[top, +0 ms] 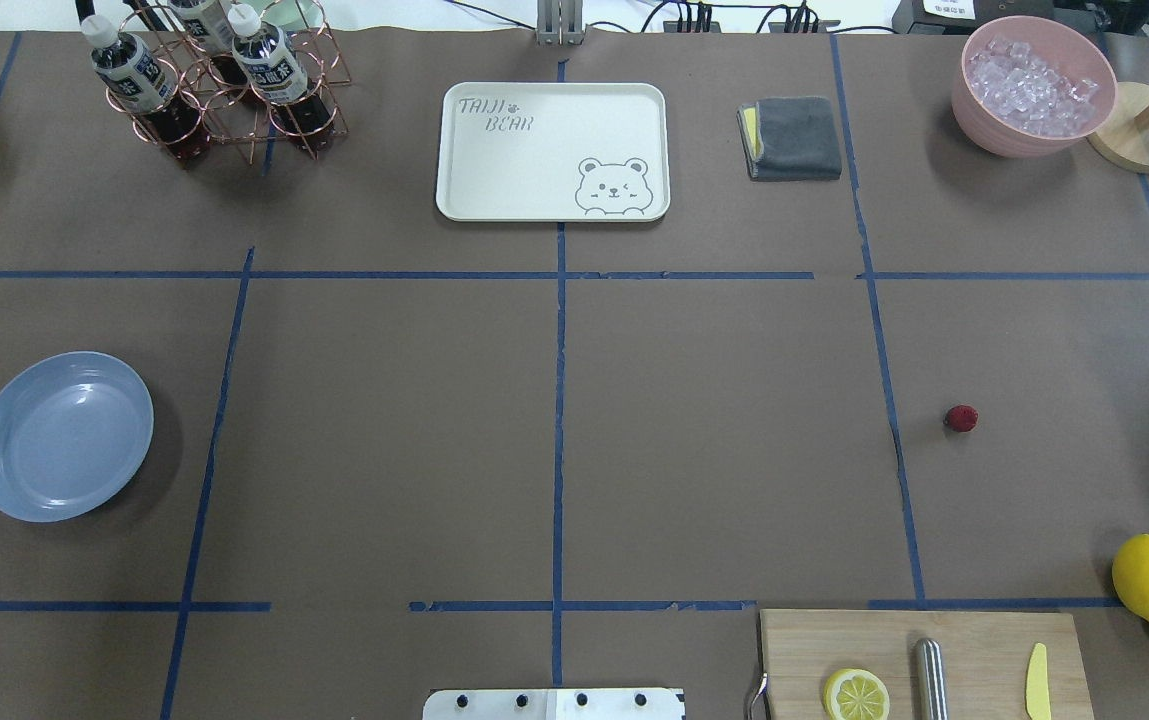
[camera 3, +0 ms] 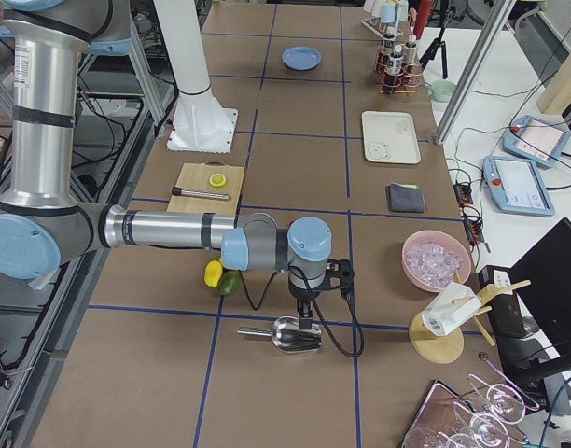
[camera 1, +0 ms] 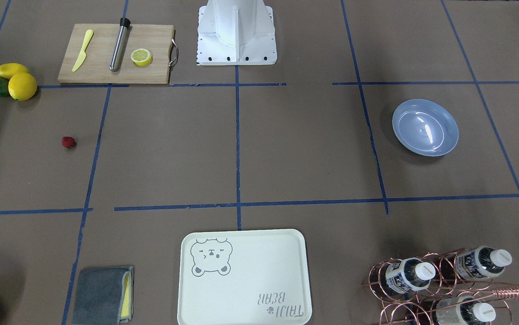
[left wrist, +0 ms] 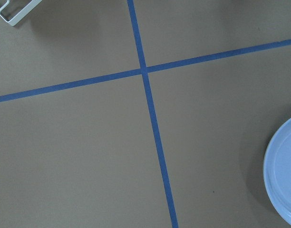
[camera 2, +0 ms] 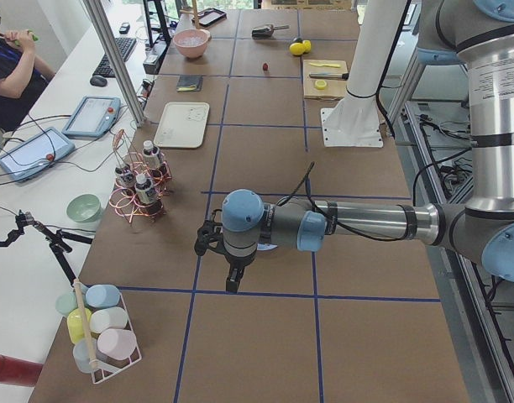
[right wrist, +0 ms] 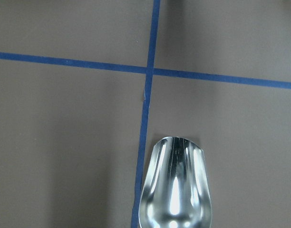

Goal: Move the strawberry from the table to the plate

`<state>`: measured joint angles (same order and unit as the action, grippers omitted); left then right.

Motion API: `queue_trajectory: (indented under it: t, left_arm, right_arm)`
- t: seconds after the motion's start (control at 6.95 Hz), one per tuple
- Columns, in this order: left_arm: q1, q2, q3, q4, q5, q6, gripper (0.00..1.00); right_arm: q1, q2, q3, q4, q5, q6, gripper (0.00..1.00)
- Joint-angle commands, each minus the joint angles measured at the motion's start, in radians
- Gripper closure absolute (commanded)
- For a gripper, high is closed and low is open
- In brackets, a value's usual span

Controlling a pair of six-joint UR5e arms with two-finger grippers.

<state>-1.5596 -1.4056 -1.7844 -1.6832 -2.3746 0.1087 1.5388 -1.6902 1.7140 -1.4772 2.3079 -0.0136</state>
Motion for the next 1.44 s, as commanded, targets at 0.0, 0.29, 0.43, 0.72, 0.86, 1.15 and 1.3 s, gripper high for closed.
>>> queue_trajectory:
  t: [0.0,0.29,0.43,0.72,0.86,1.15,1.3]
  left_arm:
    - [0.01,-0.021,-0.017,-0.086,0.0,0.0,0.0]
    - [0.01,-0.026,0.019,-0.337,0.0,-0.007,0.0]
    - [0.012,-0.039,0.043,-0.462,-0.005,-0.012,0.0]
    - [0.03,-0.061,0.107,-0.553,-0.118,-0.123,0.0]
    - [0.092,-0.046,0.117,-0.689,-0.12,-0.135,0.0]
    - [0.273,-0.007,0.158,-0.792,-0.016,-0.359,0.0]
    - [0.397,-0.004,0.172,-0.873,0.124,-0.546,0.0]
  right_arm:
    - [-0.003,0.014,-0.007,0.185,-0.008,0.007,0.0]
    - [-0.002,0.012,-0.017,0.187,0.024,0.099,0.0]
    - [-0.002,0.012,-0.019,0.189,0.024,0.104,0.0]
    - [-0.002,0.009,-0.039,0.189,0.034,0.106,0.0]
    - [-0.002,0.009,-0.046,0.189,0.057,0.109,0.0]
    - [-0.002,0.009,-0.059,0.189,0.061,0.11,0.0]
    - [-0.002,0.007,-0.062,0.189,0.061,0.109,0.0]
